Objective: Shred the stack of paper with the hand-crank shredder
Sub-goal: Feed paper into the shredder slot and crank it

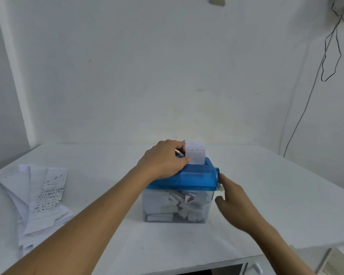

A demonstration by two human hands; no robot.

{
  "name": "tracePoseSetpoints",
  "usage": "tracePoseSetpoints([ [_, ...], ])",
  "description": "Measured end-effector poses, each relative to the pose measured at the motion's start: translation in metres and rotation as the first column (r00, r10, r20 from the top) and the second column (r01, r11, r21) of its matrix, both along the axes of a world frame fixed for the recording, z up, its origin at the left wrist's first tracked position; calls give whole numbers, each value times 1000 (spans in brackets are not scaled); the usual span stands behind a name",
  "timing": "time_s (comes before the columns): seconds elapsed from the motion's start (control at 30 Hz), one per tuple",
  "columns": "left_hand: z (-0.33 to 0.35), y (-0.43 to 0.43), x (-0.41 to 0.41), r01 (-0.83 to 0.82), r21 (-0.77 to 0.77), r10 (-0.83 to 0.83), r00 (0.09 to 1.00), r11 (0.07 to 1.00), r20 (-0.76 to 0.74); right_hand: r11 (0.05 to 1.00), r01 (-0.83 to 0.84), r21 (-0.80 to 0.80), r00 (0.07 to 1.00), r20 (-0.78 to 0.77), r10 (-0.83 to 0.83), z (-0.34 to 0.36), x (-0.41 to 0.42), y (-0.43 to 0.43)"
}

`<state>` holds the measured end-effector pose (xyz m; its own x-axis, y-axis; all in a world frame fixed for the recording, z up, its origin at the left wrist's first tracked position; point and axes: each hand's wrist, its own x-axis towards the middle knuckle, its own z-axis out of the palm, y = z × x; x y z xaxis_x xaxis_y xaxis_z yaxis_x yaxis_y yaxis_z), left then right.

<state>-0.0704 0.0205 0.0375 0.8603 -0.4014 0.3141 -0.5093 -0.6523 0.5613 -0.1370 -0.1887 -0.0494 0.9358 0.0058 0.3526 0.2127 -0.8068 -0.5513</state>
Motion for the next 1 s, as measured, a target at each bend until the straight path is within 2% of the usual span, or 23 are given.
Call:
tracePoseSetpoints([
  [0.07,0,-1,-1,-16,7,16,1000,1000,0,989,46,-138,998,59,-38,-13,-3,6],
  [0.13,0,-2,-1,-30,19,30,1000,999,-1,980,70,-184,993,108,-50,-19,-6,13],
  [0.2,1,-3,0,-45,41,45,999,998,-6,976,55,-213,994,109,-32,-21,-12,19],
  [0.3,2,-2,1,-41,29,42,998,999,-45,941,9,-338,996,90,23,-16,-21,21],
  [0.4,6,-3,-8,7,72,-1,997,997,-81,950,-64,-305,998,-20,60,-3,-29,18],
  [0.5,9,-7,-17,-5,283,22,998,959,-58,979,-79,-187,983,-178,45,11,-39,21],
  [0.67,6,-7,-12,-23,302,46,997,953,-69,969,-3,-249,945,-319,-79,34,-47,24],
  [0.87,9,-7,-13,12,272,19,994,962,-112,933,87,-349,930,-308,-201,87,-46,22],
  [0.93,9,-7,-13,31,279,-1,994,960,-108,944,74,-321,925,-332,-185,105,-45,17],
  [1.0,8,-6,-13,38,282,-9,995,959,-104,980,41,-196,944,-314,-102,119,-43,10],
])
